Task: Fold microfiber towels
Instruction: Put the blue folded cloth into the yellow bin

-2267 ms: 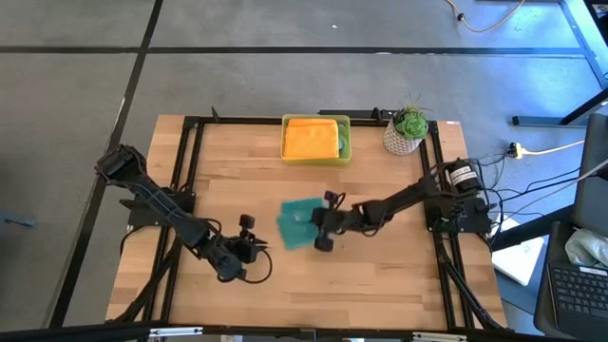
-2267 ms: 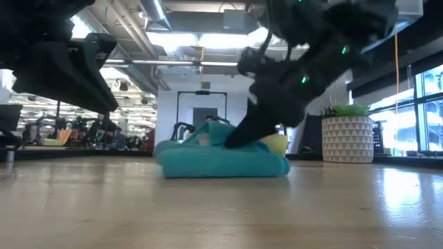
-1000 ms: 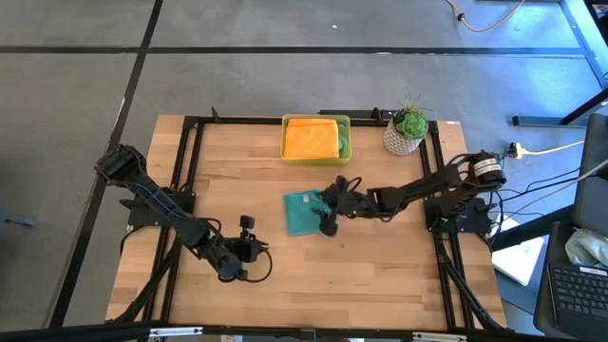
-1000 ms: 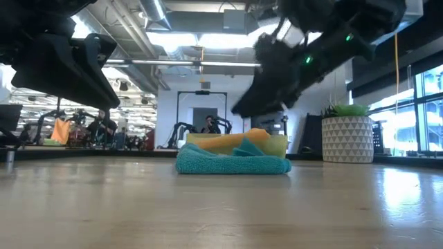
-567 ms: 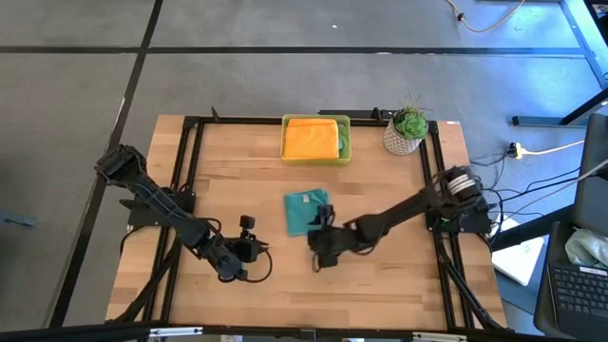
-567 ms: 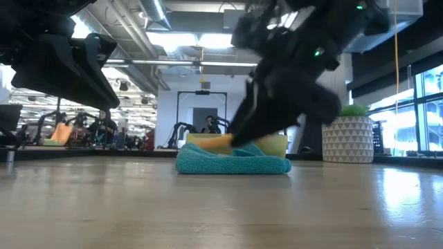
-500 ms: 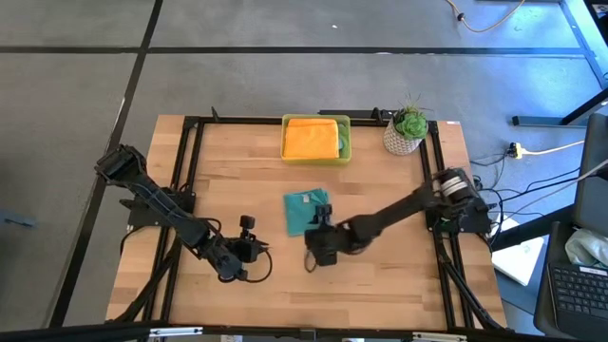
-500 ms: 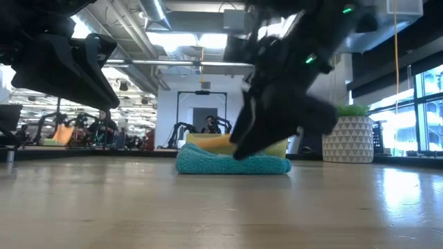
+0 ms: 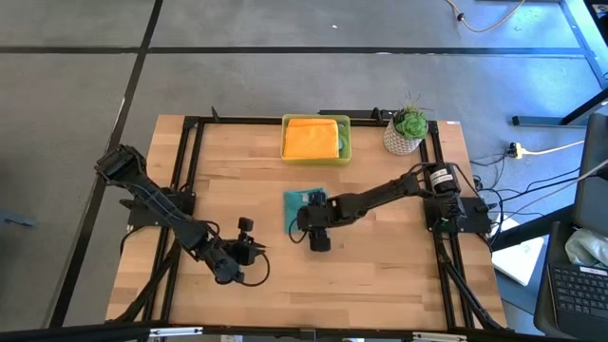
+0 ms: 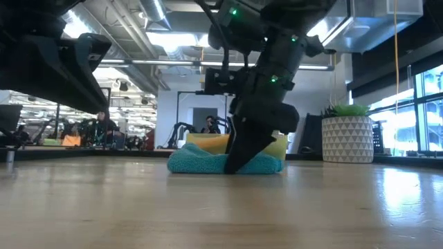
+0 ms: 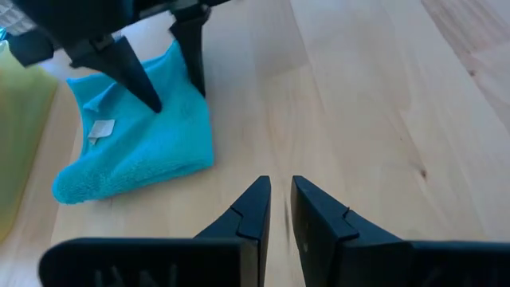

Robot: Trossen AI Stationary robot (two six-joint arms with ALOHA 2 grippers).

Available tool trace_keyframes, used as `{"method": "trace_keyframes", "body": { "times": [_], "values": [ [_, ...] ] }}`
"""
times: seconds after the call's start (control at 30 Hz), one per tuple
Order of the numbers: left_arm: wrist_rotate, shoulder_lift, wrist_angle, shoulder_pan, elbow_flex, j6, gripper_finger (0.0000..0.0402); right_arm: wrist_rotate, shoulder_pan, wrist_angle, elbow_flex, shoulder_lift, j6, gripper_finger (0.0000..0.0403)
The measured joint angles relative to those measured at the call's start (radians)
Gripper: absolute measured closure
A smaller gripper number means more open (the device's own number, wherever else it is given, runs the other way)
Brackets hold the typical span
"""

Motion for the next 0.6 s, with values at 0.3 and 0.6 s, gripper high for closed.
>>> {"method": "trace_keyframes", "body": {
  "times": [0.3,0.6],
  "values": [
    [0.000,0.000,-0.025,-0.045,0.000,-0.005,0.0356,-0.100,-0.048,0.080,0.005,0.051,0.002,0.0357],
    [-0.011,0.000,-0.047,-0.106,0.000,-0.024,0.0356,-0.099,-0.126,-0.176,0.149,-0.029,-0.037,0.0391]
  ]
}}
